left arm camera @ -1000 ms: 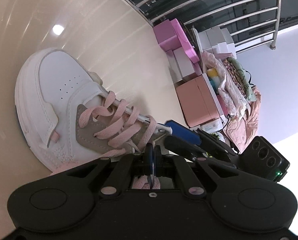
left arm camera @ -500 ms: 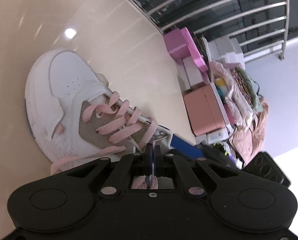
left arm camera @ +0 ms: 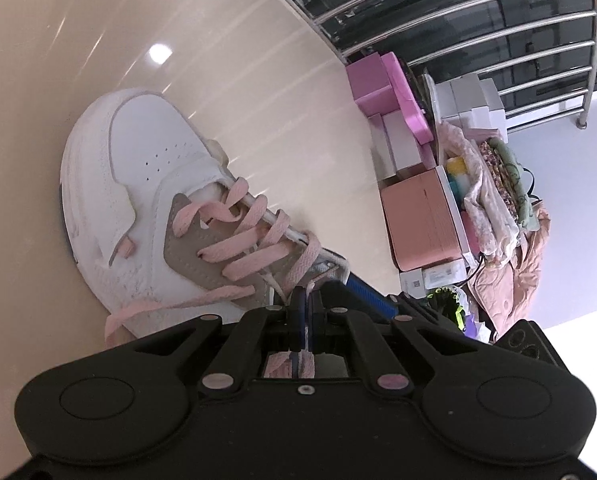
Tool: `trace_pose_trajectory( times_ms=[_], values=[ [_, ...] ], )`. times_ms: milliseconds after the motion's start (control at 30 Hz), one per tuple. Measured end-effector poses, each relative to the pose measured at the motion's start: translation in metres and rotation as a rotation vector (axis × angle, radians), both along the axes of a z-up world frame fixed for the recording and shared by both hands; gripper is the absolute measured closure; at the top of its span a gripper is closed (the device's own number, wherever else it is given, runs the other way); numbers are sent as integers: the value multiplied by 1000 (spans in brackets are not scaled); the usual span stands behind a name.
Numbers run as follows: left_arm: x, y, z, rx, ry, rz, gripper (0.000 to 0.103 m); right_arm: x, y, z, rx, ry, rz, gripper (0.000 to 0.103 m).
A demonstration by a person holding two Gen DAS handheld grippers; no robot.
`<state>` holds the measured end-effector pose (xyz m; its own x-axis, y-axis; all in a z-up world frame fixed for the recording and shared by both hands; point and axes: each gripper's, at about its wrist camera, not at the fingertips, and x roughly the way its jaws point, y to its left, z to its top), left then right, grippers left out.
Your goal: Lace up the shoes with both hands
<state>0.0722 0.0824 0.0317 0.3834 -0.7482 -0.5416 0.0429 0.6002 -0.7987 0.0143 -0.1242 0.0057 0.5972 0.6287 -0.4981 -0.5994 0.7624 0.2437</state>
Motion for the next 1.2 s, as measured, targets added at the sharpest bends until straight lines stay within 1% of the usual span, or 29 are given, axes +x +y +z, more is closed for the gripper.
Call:
trace_pose_trajectory(
  times_ms=[200, 333, 633, 867, 933, 1033, 1133, 1167, 1200],
  values=[
    [2, -1, -7, -25, 27, 11, 100, -4, 0, -3, 19, -12, -24, 93],
    [5, -3, -6, -12, 26, -22, 100, -8, 0, -3, 14, -25, -31, 93],
    [1, -9, 9, 44, -39, -87, 100, -8, -1, -5, 26, -20, -36, 92],
    [4, -9, 9, 30, -14, -107, 101, -7, 0, -5, 29, -20, -37, 92],
    [7, -11, 10, 42, -11, -123, 101, -7, -1, -5, 32, -20, -38, 91],
    [10, -15, 13, 67, -10, -144, 101, -8, -3, -4, 41, -22, -44, 85],
    [7, -14, 14, 77, -22, -148, 101, -10, -14, 2, 124, -28, -37, 80],
    [5, -13, 15, 77, -27, -147, 101, -9, -15, 4, 136, -30, -23, 77],
    [4, -12, 15, 75, -32, -146, 101, -9, -15, 6, 146, -32, -8, 77]
  ],
)
